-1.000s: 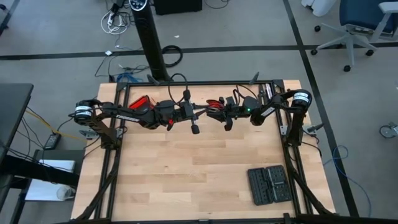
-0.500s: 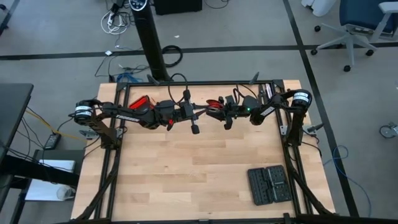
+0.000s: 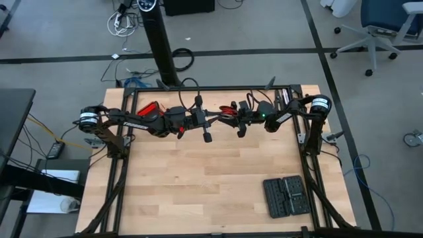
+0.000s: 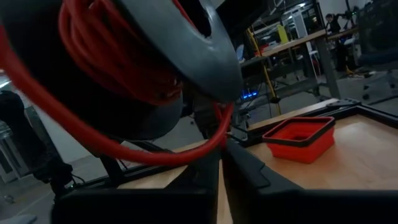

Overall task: Coil cords
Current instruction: Coil the wire to the spool

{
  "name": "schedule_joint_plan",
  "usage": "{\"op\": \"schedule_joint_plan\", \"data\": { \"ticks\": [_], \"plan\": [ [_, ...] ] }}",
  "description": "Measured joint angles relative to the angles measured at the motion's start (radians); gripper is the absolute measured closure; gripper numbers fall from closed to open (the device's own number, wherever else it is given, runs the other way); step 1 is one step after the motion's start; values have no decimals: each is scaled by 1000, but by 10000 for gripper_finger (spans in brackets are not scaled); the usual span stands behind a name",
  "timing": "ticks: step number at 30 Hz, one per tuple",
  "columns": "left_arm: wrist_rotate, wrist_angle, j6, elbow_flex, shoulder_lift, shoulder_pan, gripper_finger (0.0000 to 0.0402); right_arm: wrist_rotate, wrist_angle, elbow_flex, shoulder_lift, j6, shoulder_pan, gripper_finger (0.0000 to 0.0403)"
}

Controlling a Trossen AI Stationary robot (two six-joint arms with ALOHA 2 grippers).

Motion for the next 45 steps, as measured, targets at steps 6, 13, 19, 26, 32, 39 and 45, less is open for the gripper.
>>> {"op": "schedule_joint_plan", "data": {
  "ticks": [6,13,19,26,32,39,45],
  "plan": [
    [0,-2,0,0,0,0,389,2,-6,-8,0,-17,-1,399],
    [0,-30,-1,0,0,0,389,9,1,-84,0,-1,-48,401],
    [-48,-75,-3,0,0,2,389,-54,0,-118,0,-2,-56,402],
    [-65,-263,-23,0,-32,47,389,-181,-7,-135,0,29,-123,402],
    [-59,-359,-53,0,-48,91,389,-297,-11,-153,-7,64,-197,403],
    [-6,-438,-53,0,-48,123,389,-420,-16,-154,-79,84,-223,403],
    [129,-450,-84,0,-48,124,389,-464,-26,-152,-148,111,-214,403]
  ]
}}
